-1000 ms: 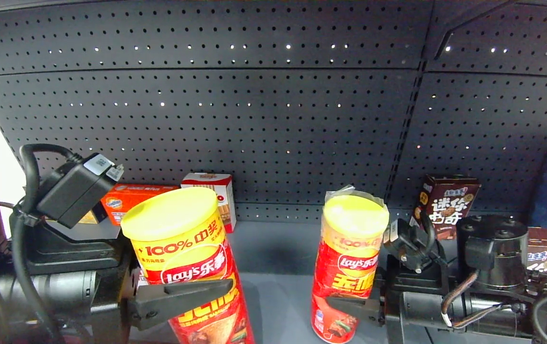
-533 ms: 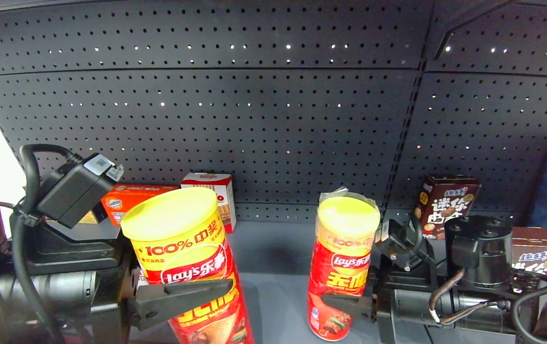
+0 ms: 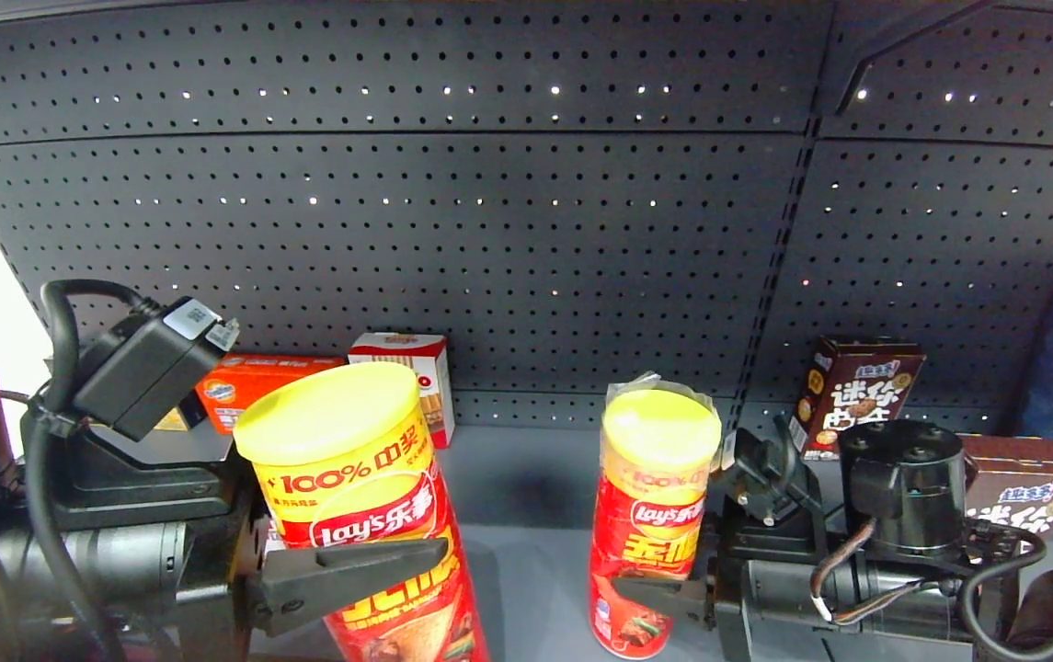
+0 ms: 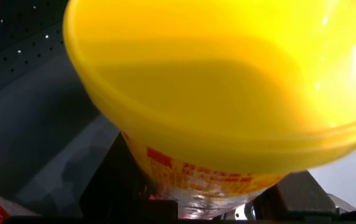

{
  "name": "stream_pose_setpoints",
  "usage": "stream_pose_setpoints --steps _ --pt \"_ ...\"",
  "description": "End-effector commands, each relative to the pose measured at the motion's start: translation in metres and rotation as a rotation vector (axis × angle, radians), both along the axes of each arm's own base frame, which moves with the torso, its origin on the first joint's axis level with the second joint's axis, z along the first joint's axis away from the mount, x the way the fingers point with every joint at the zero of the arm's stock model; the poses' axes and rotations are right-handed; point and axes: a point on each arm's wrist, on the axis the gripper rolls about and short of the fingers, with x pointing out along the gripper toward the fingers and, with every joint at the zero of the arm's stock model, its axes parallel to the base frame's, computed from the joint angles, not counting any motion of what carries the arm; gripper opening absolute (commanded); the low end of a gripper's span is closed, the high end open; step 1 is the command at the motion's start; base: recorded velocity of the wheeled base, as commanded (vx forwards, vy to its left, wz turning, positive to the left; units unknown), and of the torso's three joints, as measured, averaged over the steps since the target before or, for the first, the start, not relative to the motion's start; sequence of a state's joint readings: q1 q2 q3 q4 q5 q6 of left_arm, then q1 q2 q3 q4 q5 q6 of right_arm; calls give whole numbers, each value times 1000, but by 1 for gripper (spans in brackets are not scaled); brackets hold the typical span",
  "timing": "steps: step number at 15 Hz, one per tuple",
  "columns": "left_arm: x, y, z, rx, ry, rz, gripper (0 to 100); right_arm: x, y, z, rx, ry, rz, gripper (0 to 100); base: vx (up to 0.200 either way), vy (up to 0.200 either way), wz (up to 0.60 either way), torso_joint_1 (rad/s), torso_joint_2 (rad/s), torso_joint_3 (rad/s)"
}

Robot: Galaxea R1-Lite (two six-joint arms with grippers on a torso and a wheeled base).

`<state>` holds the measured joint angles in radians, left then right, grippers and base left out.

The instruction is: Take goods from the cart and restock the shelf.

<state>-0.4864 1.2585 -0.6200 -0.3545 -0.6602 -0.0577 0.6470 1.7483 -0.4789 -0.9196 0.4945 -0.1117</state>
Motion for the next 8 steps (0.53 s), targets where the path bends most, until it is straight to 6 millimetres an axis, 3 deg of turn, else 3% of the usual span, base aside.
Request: stream_pose_setpoints --steps 1,8 --pt "0 0 0 0 2 -1 0 0 1 -2 -3 10 2 100 0 0 0 0 0 0" --pt "0 0 0 -1 -1 1 0 -5 -6 0 -5 4 -9 100 0 0 0 0 0 0"
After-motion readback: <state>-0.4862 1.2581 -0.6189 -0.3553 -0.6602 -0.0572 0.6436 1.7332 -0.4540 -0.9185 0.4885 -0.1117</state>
